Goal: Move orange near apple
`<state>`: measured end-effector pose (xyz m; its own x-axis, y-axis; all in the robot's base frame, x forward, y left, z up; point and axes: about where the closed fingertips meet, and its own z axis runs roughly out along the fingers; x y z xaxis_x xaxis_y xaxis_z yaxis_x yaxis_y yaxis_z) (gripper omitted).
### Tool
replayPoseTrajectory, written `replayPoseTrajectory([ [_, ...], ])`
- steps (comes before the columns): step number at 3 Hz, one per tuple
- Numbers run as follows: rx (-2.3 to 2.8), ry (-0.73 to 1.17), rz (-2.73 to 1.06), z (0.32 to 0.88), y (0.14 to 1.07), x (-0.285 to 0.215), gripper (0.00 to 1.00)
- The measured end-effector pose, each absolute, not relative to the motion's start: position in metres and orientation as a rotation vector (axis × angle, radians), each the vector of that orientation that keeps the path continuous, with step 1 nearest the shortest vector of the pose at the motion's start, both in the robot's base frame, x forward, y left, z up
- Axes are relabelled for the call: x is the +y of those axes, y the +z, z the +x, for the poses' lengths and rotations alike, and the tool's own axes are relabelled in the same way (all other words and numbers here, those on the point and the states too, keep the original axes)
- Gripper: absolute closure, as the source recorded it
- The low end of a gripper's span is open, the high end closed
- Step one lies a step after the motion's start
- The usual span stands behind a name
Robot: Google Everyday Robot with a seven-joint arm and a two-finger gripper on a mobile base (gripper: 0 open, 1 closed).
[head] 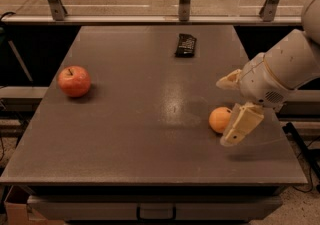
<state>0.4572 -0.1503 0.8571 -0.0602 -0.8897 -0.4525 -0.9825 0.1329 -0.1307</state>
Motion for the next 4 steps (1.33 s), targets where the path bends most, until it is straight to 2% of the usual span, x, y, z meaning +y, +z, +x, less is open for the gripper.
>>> replayPoseTrajectory([
  [3,1.964,0.410,-1.765,0.459,0.857,-0.139,0.88],
  [4,1.897,0.431,-1.690,0.471,0.906,-0.141,1.00],
])
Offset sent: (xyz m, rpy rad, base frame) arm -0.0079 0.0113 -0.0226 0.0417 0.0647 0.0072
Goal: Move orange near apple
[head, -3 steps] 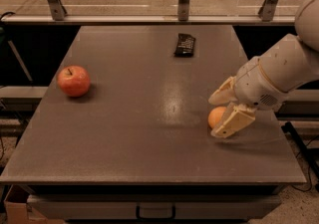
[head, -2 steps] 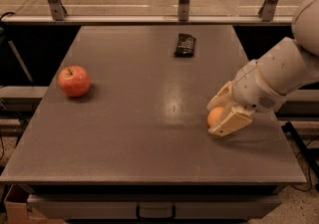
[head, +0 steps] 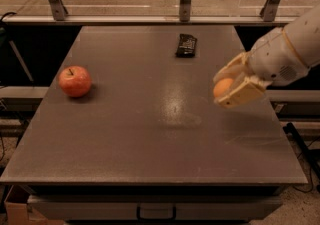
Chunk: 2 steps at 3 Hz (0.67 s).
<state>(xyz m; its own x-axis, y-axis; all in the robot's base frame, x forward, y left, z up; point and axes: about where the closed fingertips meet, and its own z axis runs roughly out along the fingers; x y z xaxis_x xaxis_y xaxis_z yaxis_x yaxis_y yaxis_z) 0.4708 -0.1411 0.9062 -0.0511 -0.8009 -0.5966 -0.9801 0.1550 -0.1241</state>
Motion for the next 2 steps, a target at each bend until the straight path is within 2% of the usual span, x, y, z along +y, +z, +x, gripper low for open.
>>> replayPoseTrajectory([
  [1,1.862,0.410,-1.673,0.477,0.926,-0.139,1.00],
  [2,1.801,0.486,-1.735,0.474,0.907,-0.098,1.00],
])
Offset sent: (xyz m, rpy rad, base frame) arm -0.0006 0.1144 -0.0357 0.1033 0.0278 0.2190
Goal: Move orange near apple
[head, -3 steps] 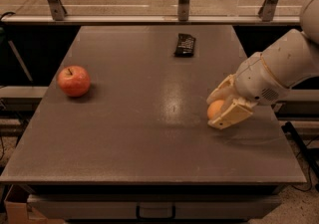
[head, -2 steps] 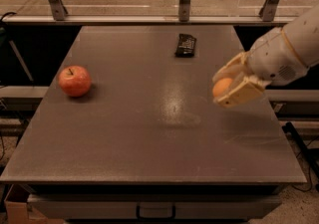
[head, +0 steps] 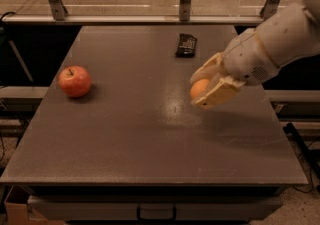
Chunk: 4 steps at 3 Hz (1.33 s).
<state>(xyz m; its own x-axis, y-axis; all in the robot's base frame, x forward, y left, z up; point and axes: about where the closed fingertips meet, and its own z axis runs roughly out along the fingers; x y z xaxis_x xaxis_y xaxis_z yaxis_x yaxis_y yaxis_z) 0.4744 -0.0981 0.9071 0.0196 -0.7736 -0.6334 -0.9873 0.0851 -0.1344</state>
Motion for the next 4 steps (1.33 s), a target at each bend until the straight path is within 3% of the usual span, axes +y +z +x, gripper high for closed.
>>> replayPoseTrajectory([
  [2,1.562,0.616,-1.876,0.500,0.872,0.067,1.00],
  [3,1.503,0.602,-1.882,0.518,0.878,0.105,1.00],
  [4,1.497,0.610,-1.872,0.533,0.875,0.120,0.85],
])
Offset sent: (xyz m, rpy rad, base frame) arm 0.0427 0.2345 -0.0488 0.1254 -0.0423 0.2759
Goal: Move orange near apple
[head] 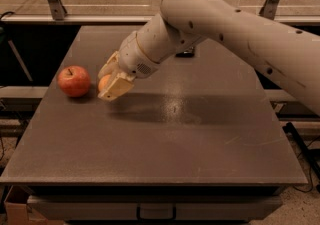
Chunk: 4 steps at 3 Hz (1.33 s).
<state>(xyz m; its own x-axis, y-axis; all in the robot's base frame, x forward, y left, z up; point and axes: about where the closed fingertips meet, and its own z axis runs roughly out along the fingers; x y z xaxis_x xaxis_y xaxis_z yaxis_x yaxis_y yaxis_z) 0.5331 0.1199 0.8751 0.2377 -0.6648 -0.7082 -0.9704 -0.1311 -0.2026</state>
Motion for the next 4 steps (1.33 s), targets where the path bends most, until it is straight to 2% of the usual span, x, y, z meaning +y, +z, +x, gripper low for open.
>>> replayPoseTrajectory([
  [2,1.504,0.610,-1.841,0.555,0.865,0.136,0.40],
  [3,1.503,0.609,-1.813,0.565,0.864,0.143,0.10],
  [4,1.501,0.612,-1.792,0.571,0.865,0.147,0.00],
])
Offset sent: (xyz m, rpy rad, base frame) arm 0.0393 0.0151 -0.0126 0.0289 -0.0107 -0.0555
